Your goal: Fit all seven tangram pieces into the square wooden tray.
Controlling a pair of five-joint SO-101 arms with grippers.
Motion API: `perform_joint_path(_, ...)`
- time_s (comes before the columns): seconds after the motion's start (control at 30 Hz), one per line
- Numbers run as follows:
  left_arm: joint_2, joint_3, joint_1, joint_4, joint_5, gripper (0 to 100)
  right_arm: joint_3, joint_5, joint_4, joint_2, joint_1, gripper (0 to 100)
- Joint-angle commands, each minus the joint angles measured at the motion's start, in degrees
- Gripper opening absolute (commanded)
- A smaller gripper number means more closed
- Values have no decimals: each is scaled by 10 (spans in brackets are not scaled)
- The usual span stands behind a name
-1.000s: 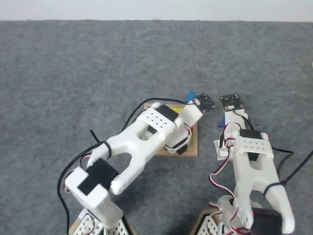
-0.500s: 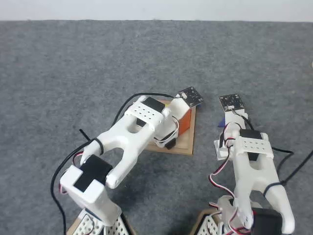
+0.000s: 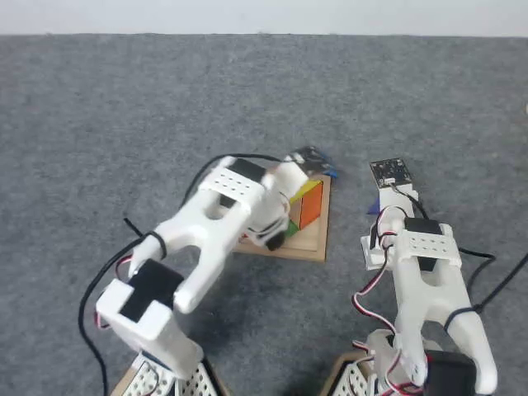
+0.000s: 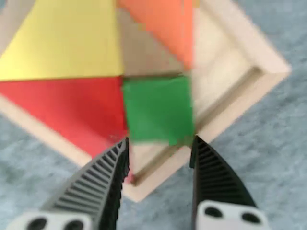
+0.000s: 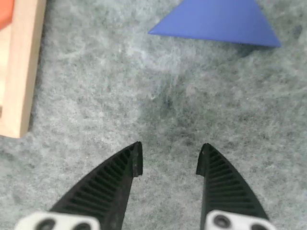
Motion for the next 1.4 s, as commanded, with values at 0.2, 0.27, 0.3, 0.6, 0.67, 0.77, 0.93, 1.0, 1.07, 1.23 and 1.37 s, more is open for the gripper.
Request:
perform_joint_path(0.2, -100, -2, -25, 22, -16, 195, 0, -7, -9, -22, -5, 204)
perform_joint_path(0.27, -100, -3, -33, 18, -11, 195, 0, -6, -9, -22, -5, 204)
perform_joint_path(0.3, -102, -5, -40, 10, 6, 195, 0, -4, -9, -22, -5, 204)
perform_joint_path(0.6, -162, 96, -119, -102, 103, 163, -61, 18, -2, -22, 8, 205)
perform_joint_path(0.67, -221, 138, -151, -110, 124, 163, -109, 18, 22, -13, 15, 205)
perform_joint_path(0.77, -310, 204, -196, -111, 135, 163, -220, 22, 77, 41, 20, 206)
perform_joint_path(0.93, -391, 324, -280, -173, 135, 164, -467, 53, 178, 211, -7, 206)
perform_joint_path(1.0, -388, 346, -299, -200, 135, 164, -559, 56, 211, 284, -12, 206)
perform_joint_path(1.07, -375, 350, -306, -212, 135, 164, -638, 53, 232, 354, -11, 206)
perform_joint_path(1.23, -322, 326, -309, -224, 138, 164, -737, -23, 267, 499, -7, 206)
perform_joint_path(1.37, -283, 323, -309, -243, 135, 164, -756, -69, 256, 550, 7, 206)
